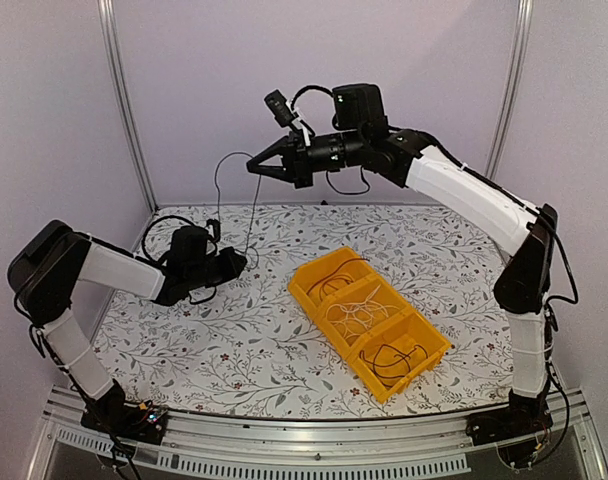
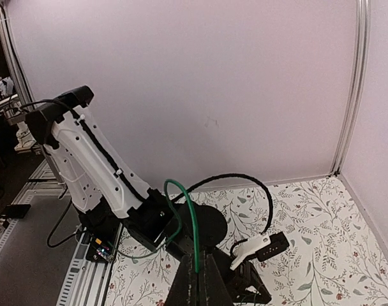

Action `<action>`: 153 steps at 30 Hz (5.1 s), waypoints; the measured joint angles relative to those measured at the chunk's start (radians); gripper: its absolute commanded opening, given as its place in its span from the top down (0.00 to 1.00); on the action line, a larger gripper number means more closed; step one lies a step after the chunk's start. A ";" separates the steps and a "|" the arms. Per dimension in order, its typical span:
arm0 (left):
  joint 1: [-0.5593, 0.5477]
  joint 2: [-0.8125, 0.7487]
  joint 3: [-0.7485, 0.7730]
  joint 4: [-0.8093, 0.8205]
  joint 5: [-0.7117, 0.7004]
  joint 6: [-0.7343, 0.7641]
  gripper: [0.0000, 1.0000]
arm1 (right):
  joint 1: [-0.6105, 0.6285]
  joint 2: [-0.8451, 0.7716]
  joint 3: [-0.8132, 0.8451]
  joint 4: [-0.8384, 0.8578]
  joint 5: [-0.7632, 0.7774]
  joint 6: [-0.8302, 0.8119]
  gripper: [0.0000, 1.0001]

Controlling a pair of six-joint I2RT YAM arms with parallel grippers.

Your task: Untangle the cables

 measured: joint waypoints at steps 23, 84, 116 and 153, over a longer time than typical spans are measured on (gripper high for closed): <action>0.006 0.080 -0.021 -0.088 -0.019 0.023 0.71 | -0.088 -0.396 -0.020 -0.070 0.156 -0.047 1.00; 0.019 0.132 0.147 -0.439 0.027 0.183 0.64 | -0.087 -1.185 -0.929 -0.397 0.369 -0.377 1.00; 0.019 0.161 0.127 -0.328 0.053 0.184 0.64 | -0.088 -1.101 -0.627 -0.662 0.325 -0.464 1.00; 0.024 0.121 0.055 -0.275 0.054 0.166 0.63 | -0.087 -1.184 -1.452 -0.393 0.478 -0.735 1.00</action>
